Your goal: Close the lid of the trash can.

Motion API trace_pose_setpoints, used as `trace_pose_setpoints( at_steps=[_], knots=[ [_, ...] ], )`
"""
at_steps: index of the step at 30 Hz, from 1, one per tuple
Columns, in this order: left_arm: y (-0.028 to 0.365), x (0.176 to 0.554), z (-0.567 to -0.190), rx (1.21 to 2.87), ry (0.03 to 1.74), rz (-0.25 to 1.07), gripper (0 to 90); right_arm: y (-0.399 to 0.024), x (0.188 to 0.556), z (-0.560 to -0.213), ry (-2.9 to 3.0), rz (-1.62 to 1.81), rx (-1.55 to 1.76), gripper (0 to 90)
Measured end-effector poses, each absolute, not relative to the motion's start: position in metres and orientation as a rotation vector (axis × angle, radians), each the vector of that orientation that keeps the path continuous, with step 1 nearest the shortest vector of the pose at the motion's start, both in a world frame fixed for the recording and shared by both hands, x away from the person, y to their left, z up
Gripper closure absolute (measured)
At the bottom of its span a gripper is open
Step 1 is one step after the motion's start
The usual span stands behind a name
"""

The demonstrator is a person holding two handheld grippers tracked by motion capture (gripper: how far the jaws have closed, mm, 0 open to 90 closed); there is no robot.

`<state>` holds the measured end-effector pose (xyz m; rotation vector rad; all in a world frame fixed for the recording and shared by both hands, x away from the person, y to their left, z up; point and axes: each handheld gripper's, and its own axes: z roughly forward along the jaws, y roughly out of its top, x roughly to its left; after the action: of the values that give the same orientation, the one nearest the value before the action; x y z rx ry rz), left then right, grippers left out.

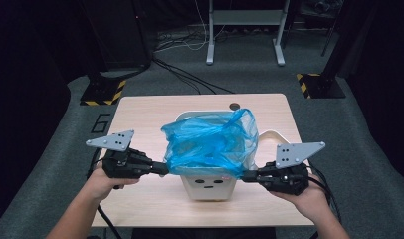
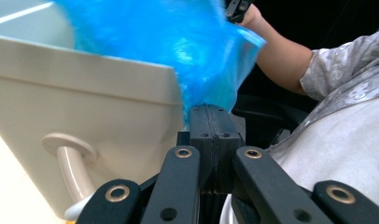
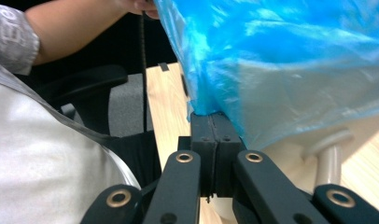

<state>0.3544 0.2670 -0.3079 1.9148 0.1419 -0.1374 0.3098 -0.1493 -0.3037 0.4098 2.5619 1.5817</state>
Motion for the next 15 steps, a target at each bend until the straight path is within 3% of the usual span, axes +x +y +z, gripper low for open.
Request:
trace_pose_setpoints(
  at_steps=[15],
  knots=[
    [0.27, 0.365, -0.33, 1.944, 0.204, -0.151, 89.2, -0.155, 0.318, -0.327, 2.575, 1.435, 0.529, 89.8]
  ],
)
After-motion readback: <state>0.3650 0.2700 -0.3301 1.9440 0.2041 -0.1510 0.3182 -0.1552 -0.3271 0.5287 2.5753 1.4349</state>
